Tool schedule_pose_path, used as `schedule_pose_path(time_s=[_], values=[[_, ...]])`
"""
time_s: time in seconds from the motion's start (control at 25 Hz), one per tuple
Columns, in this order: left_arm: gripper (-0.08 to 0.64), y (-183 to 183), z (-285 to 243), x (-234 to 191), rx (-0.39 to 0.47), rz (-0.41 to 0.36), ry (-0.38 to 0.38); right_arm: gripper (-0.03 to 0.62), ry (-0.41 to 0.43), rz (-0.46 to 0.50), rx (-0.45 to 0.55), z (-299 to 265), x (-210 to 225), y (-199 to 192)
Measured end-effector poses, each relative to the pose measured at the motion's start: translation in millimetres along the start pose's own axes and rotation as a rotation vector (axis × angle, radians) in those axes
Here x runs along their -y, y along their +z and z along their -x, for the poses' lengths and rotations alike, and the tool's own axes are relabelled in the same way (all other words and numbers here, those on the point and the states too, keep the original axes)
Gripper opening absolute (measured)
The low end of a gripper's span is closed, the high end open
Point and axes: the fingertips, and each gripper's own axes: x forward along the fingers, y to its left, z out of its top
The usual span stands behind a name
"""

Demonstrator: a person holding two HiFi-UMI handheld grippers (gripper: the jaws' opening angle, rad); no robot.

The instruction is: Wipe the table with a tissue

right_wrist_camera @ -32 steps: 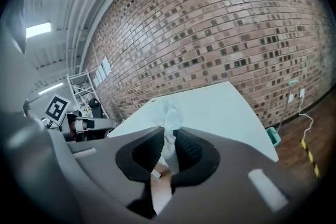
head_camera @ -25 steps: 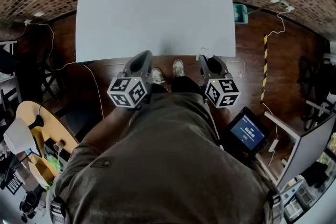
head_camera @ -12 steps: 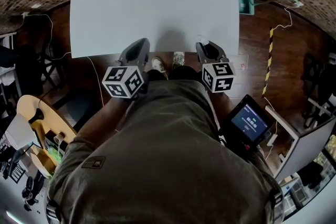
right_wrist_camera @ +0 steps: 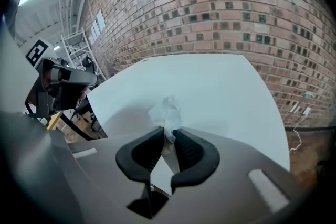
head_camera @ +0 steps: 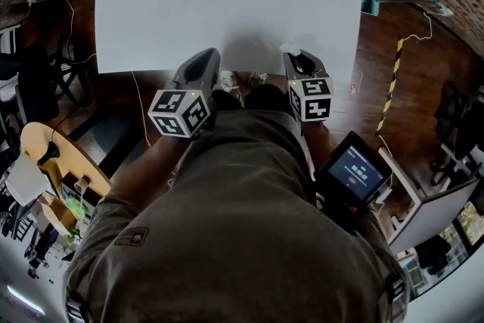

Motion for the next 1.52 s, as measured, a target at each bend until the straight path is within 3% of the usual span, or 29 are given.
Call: schedule_pose_path(time_s=[0.32, 0.92, 1.2, 1.52], values=[[0.002, -1.6, -11.3, -20.9, -0.017, 0.017, 0.020, 0.067, 0.008, 0.030, -0.068, -27.4, -1.3, -7.7], [0.002, 9.7, -0.5, -28.9, 0.000, 0.040, 0.040, 0.074, 0.023, 0.098, -0.089, -32.8, -14.2, 6.9], [0.002, 8.7, 15.9, -59.2, 0.013, 0.059, 0.082, 0.072, 0.083, 0.143, -0.096, -56.5, -48.2, 12.2], [0.002, 11.4, 29.0, -63.9, 0.025, 0.069, 0.113, 0.071, 0.178, 0.206, -0.110, -63.5, -83.7, 13.8]])
